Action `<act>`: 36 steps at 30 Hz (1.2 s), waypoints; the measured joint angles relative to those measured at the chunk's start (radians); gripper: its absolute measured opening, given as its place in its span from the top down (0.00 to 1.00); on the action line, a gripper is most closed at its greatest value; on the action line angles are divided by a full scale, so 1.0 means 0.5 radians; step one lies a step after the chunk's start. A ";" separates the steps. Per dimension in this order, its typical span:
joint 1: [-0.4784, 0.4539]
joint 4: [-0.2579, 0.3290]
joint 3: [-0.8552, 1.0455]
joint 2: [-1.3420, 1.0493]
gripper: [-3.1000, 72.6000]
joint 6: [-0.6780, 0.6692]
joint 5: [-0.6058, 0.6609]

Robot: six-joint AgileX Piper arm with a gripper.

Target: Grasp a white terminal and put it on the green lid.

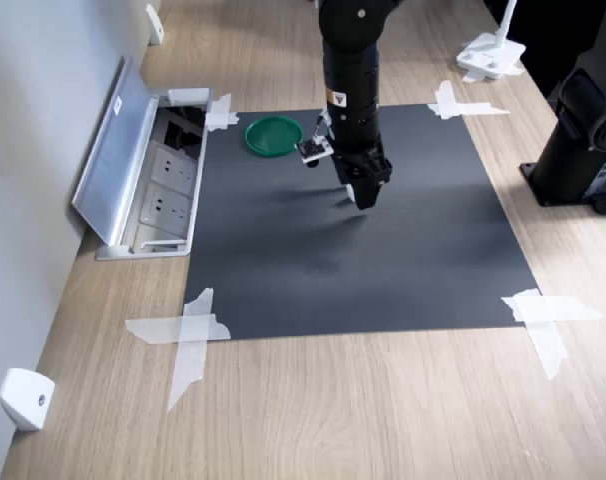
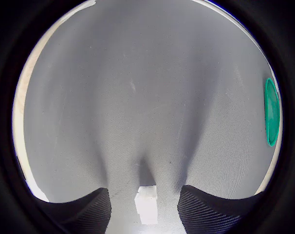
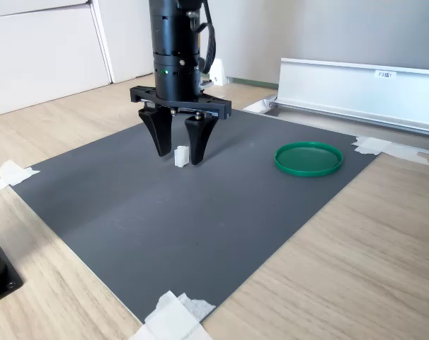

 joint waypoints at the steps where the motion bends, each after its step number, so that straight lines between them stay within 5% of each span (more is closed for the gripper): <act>1: 0.000 0.000 0.000 0.000 0.23 -0.011 0.000; 16: 0.000 0.008 0.000 0.003 0.82 -0.027 -0.001; 23: -0.047 0.008 -0.045 -0.039 0.82 -0.029 0.083; 36: -0.622 -0.049 -0.534 0.000 0.82 -0.270 0.227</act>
